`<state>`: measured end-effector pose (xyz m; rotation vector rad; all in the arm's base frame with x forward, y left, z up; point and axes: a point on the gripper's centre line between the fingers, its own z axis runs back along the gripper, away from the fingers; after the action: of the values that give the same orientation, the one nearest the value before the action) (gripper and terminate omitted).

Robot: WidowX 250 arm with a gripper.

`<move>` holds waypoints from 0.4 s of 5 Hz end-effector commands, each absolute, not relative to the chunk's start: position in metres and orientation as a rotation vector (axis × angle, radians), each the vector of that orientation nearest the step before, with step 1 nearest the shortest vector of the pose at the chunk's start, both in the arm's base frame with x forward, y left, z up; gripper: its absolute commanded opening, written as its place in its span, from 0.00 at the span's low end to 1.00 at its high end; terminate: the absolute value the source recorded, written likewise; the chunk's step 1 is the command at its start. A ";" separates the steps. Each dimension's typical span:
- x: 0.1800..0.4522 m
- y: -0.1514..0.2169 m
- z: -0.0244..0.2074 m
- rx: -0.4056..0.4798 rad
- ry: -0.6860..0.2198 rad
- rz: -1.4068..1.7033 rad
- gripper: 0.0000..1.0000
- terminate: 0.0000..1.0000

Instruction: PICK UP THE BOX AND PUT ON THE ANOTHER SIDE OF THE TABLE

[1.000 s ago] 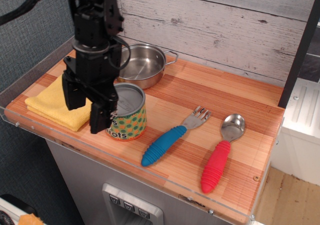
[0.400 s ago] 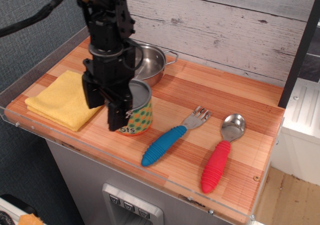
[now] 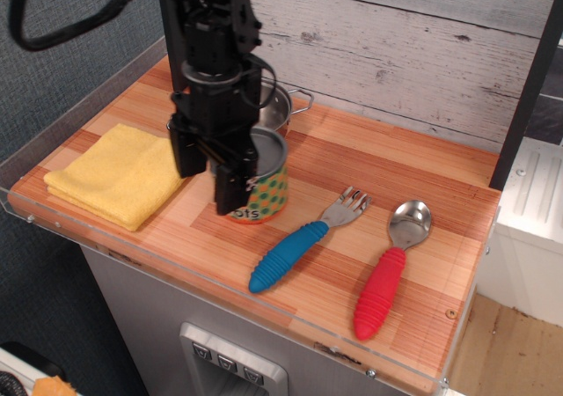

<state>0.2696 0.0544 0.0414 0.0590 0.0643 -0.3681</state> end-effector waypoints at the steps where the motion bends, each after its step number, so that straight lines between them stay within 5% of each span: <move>1: 0.292 0.050 0.052 0.065 0.019 -0.393 1.00 0.00; 2: 0.297 0.047 0.052 0.055 0.005 -0.384 1.00 0.00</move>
<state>0.2877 0.0462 0.0416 0.0435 0.0377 -0.3780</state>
